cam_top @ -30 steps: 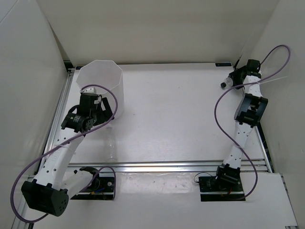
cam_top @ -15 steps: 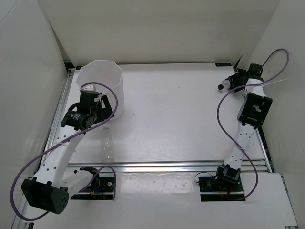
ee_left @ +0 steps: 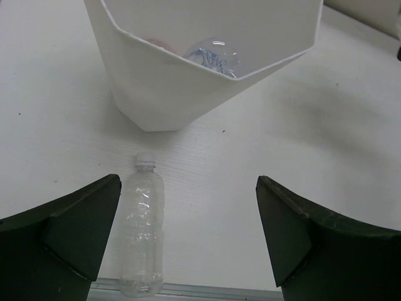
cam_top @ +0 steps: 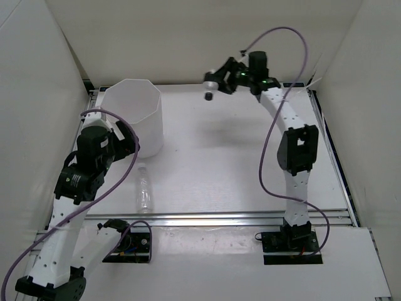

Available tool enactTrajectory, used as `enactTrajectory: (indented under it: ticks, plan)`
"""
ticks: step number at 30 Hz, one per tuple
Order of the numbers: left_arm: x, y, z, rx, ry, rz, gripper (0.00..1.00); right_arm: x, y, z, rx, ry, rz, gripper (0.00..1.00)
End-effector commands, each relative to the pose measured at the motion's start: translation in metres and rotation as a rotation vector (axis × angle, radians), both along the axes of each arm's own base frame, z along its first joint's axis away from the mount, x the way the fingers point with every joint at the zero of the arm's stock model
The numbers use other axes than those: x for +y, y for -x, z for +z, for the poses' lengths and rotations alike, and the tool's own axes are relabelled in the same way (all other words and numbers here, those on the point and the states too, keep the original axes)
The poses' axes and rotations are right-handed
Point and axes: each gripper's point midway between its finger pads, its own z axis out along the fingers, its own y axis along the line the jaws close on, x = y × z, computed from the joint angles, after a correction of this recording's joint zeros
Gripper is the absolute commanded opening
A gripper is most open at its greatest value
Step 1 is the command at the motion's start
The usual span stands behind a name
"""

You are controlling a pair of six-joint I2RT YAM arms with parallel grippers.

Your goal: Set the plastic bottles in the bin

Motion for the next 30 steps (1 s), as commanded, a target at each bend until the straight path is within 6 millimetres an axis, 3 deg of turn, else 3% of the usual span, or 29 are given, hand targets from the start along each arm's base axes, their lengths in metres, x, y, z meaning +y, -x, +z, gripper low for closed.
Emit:
enactTrajectory:
  ticks: [1, 2, 3, 4, 6, 12, 14, 15, 16, 18, 19, 25, 27, 28, 29, 30]
  plan:
    - [0.003, 0.015, 0.027, -0.076, 0.033, 0.002, 1.0, 0.071, 0.051, 0.104, -0.173, -0.155, 0.211, 0.06]
    - [0.004, 0.018, 0.027, -0.076, 0.033, 0.002, 1.0, 0.084, 0.056, 0.111, -0.194, -0.161, 0.23, 0.06]
    - [0.004, 0.02, 0.029, -0.085, 0.035, 0.002, 1.0, 0.098, 0.064, 0.135, -0.264, -0.184, 0.259, 0.06]
    - [0.005, 0.022, 0.032, -0.088, 0.036, 0.002, 1.0, 0.12, 0.082, 0.145, -0.287, -0.198, 0.307, 0.06]
    - [0.007, 0.03, 0.036, -0.082, 0.035, 0.002, 1.0, 0.145, 0.101, 0.165, -0.377, -0.22, 0.365, 0.06]
    - [0.009, 0.041, 0.032, -0.057, 0.032, -0.006, 1.0, 0.191, 0.142, 0.183, -0.474, -0.251, 0.43, 0.07]
    - [0.011, 0.048, 0.032, -0.06, 0.032, -0.006, 1.0, 0.209, 0.147, 0.178, -0.46, -0.288, 0.444, 0.09]
    - [0.011, 0.048, 0.032, -0.06, 0.032, -0.006, 1.0, 0.221, 0.161, 0.194, -0.489, -0.319, 0.462, 0.09]
    - [0.009, 0.05, 0.029, -0.046, 0.033, -0.016, 1.0, 0.234, 0.157, 0.182, -0.477, -0.317, 0.457, 0.1]
    - [0.009, 0.057, 0.035, -0.053, 0.041, -0.028, 1.0, 0.246, 0.165, 0.188, -0.509, -0.331, 0.437, 0.13]
    - [0.009, 0.058, 0.033, -0.044, 0.039, -0.028, 1.0, 0.248, 0.157, 0.174, -0.509, -0.3, 0.417, 0.14]
    - [0.003, 0.07, 0.038, 0.009, 0.025, -0.096, 1.0, 0.261, 0.152, 0.178, -0.559, -0.297, 0.346, 0.22]
    - [-0.002, 0.07, 0.034, 0.033, 0.032, -0.119, 1.0, 0.261, 0.149, 0.178, -0.568, -0.291, 0.334, 0.39]
    - [-0.003, 0.071, 0.033, 0.034, 0.036, -0.127, 1.0, 0.261, 0.149, 0.175, -0.558, -0.284, 0.335, 0.58]
    - [-0.005, 0.073, 0.031, 0.037, 0.04, -0.135, 1.0, 0.261, 0.148, 0.169, -0.551, -0.262, 0.338, 0.88]
    - [-0.005, 0.073, 0.031, 0.037, 0.049, -0.13, 1.0, 0.258, 0.151, 0.173, -0.555, -0.252, 0.339, 1.0]
